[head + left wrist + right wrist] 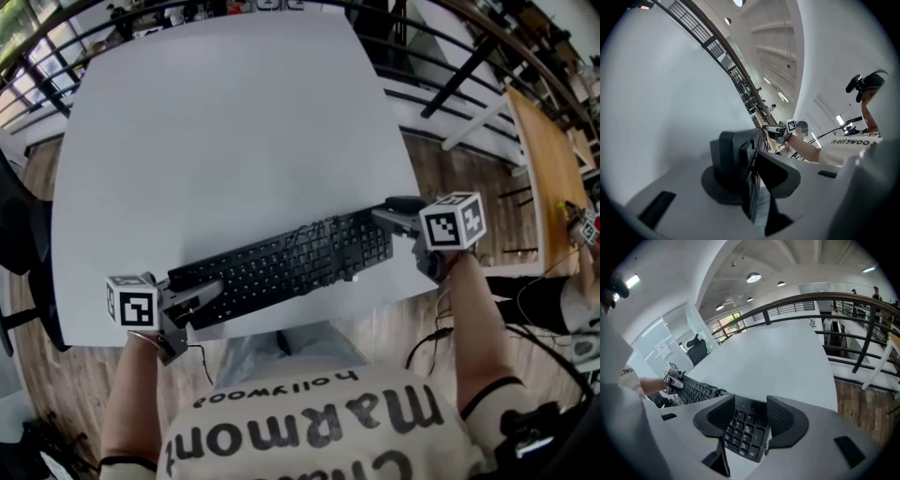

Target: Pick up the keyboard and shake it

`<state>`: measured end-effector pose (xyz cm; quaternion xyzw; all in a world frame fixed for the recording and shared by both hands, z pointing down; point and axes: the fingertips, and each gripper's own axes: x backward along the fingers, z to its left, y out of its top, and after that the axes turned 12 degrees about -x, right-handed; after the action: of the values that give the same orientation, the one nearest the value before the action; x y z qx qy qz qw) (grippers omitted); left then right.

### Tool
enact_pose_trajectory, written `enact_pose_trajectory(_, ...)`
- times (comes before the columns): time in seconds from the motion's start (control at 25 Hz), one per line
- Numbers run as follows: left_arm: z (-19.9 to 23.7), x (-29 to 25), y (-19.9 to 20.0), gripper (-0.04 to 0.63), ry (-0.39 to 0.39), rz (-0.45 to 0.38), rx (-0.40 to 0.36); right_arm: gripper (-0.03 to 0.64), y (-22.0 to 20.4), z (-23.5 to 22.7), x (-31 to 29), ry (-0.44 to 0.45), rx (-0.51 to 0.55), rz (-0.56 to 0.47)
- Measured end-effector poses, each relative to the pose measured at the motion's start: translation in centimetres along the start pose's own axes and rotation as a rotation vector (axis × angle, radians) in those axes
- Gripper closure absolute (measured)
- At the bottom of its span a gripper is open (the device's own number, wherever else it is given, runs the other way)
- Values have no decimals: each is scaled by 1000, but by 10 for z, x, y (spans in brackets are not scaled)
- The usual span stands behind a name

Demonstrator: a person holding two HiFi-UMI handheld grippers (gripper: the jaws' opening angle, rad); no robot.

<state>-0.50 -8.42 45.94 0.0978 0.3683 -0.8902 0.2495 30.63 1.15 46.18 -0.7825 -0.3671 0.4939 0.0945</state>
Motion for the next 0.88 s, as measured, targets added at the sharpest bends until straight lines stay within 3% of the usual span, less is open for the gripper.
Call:
enact_pose_trajectory(0.16, 1, 1, 0, 495, 8, -1, -11, 388, -6, -16, 3, 1, -51, 0)
enact_pose_trajectory(0.44, 4, 0, -1, 488, 14, -10, -15, 390, -14, -25, -16, 18, -18, 50)
enact_pose_trajectory(0.6, 3, 0, 0, 485, 16, -13, -13, 446, -16, -35, -21, -26, -2, 109)
enact_pose_trajectory(0.88, 4, -2, -1, 479, 13, -16, -18, 449, -22, -41, -31, -6, -124, 186)
